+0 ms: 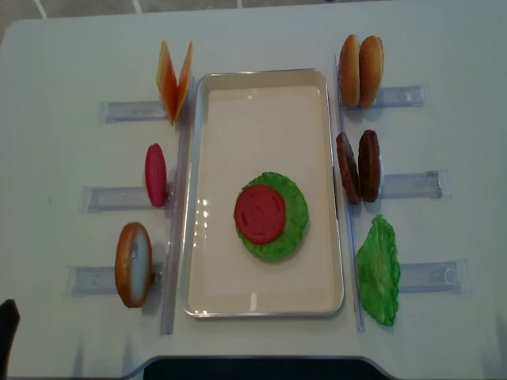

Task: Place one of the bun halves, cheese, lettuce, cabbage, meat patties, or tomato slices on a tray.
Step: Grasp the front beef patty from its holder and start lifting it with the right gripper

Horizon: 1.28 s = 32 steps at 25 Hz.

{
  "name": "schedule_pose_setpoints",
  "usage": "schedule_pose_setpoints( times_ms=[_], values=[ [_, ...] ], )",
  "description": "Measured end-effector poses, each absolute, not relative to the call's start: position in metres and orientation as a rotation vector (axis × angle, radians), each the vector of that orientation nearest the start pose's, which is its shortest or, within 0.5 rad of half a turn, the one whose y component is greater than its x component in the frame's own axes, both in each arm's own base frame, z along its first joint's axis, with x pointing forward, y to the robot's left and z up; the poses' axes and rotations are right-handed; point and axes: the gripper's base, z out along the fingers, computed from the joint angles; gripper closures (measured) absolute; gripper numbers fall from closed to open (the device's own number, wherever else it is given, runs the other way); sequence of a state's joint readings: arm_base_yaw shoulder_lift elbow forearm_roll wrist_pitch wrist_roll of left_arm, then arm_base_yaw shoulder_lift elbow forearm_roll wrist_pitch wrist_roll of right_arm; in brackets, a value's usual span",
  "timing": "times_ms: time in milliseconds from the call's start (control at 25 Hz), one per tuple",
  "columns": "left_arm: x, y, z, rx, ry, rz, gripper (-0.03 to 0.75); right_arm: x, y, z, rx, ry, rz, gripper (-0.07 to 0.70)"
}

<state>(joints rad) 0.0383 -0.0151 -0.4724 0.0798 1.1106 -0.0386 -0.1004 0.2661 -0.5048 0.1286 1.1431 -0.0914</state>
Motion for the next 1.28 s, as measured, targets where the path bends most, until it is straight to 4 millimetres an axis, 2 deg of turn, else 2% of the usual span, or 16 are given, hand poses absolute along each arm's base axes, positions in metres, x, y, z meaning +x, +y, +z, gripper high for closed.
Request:
schedule_pose_setpoints(
  times_ms=[200, 480, 800, 960, 1160, 1280],
  values=[
    [-0.007, 0.006, 0.266, -0.086, 2.104, 0.096, 0.072, 0.071, 0.004, 0.277, 0.010, 2.576, 0.092, 0.151],
    [-0.007, 0.006, 0.266, -0.086, 2.104, 0.096, 0.072, 0.141, -0.003, 0.290, 0.021, 2.797, 0.130, 0.151],
    [-0.007, 0.006, 0.266, -0.086, 2.104, 0.096, 0.072, 0.211, -0.010, 0.315, 0.030, 2.821, 0.135, 0.151],
    [-0.007, 0.006, 0.266, -0.086, 2.104, 0.096, 0.072, 0.241, -0.013, 0.320, 0.052, 2.830, 0.142, 0.151],
    [-0.007, 0.006, 0.266, -0.086, 2.104, 0.096, 0.072, 0.270, -0.007, 0.316, 0.034, 2.873, 0.141, 0.151],
    [-0.007, 0.006, 0.266, -0.086, 2.104, 0.096, 0.072, 0.280, 0.002, 0.313, 0.016, 2.898, 0.101, 0.151]
  ],
)
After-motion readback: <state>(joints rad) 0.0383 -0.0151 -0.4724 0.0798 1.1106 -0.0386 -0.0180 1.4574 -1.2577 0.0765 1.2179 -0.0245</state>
